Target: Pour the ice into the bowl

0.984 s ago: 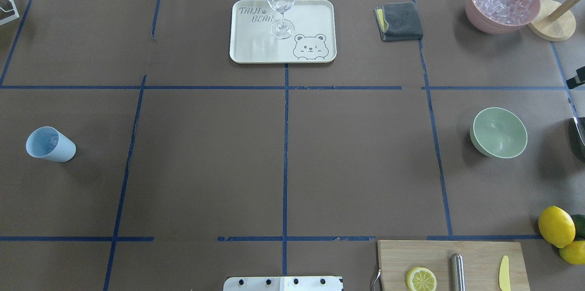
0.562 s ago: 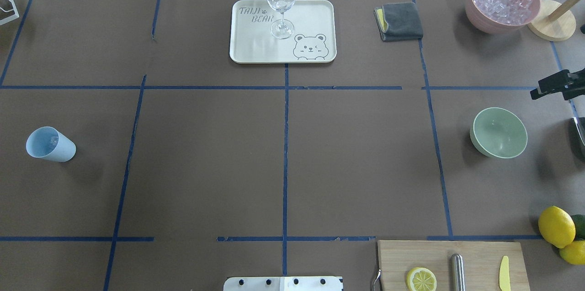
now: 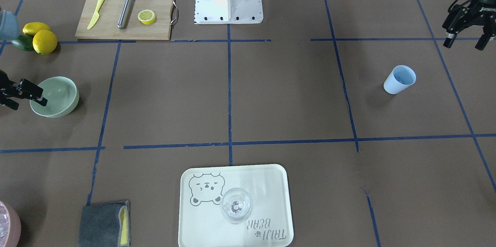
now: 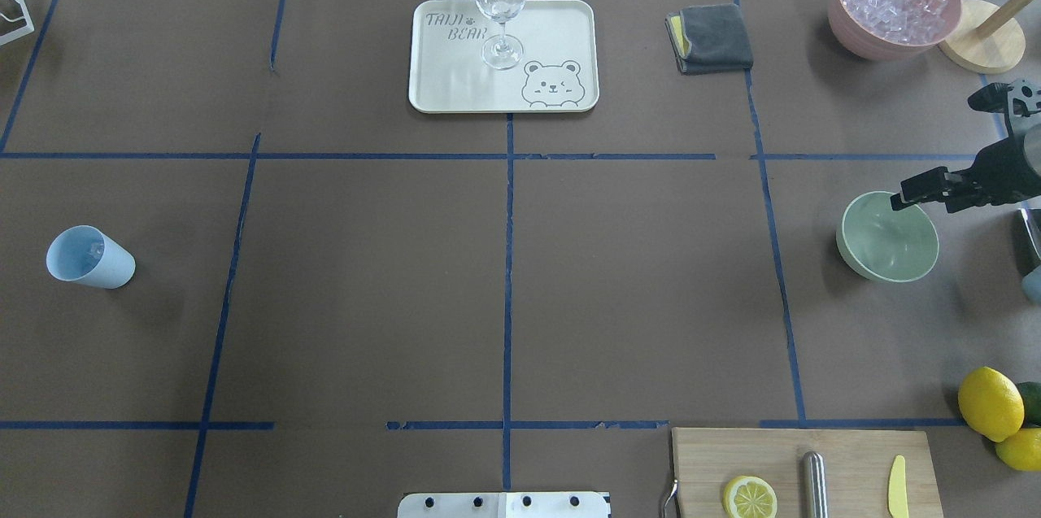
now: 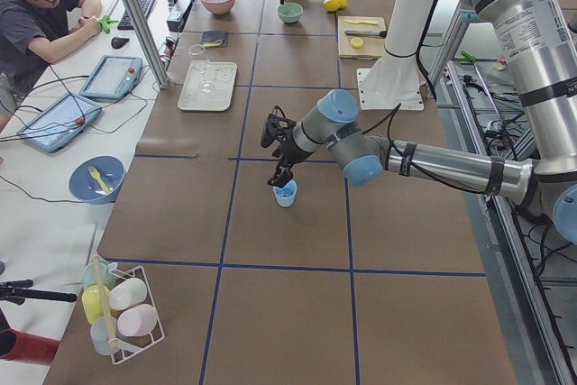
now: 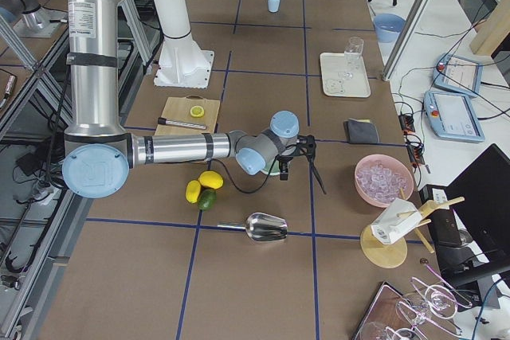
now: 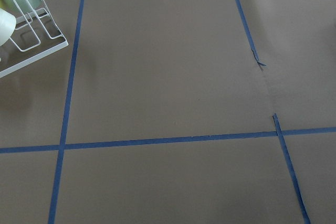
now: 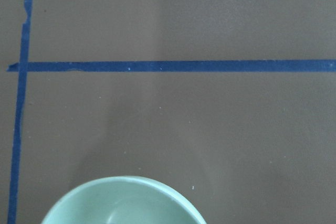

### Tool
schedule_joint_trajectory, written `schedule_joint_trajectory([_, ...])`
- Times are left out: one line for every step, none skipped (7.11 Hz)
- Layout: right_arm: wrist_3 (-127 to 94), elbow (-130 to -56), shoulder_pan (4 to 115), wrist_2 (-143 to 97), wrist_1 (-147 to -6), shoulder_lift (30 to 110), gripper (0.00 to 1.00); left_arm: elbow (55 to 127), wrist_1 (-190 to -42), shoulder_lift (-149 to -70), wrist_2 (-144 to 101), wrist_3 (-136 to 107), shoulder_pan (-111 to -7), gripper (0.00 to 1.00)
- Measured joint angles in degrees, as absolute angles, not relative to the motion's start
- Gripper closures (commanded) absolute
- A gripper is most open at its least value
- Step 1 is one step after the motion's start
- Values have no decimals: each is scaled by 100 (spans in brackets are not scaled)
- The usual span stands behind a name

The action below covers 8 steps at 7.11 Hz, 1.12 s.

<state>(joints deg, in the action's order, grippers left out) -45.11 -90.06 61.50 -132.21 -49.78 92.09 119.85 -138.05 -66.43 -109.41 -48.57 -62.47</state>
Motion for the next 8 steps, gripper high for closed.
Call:
schedule_joint_trajectory([-4614,-8885,6090,-13199,-4735,9269,36,11987,-13893,-6592,-10787,-4970,-6105,0])
schedule_joint_trajectory([-4660,-8840,6017,-13192,-4636,9336,41,11988,-13925,-6574,-10731,-5007,-6054,0])
schedule_joint_trajectory([-4677,-8837,5919,-13187,-4603,9402,84,11988,-13935,-6569,-10713,-5015,-6035,0])
schedule_joint_trajectory([-4680,-8849,5835,-13185,-4593,9444,100,11987,-13938,-6567,-10708,-5018,-6029,0])
schedule_joint_trajectory([-4676,-8860,5787,-13193,-4589,9468,100,11980,-13939,-6566,-10706,-5017,-6029,0])
schedule_joint_trajectory([-4671,-8892,5772,-13216,-4588,9490,100,11972,-13939,-6566,-10705,-5013,-6026,0])
schedule_joint_trajectory([-4670,-8978,5772,-13236,-4587,9532,100,11962,-13942,-6563,-10705,-5031,-6020,0])
schedule_joint_trajectory([-4677,-9162,5772,-13266,-4598,9629,100,11949,-13967,-6546,-10692,-5116,-5979,0])
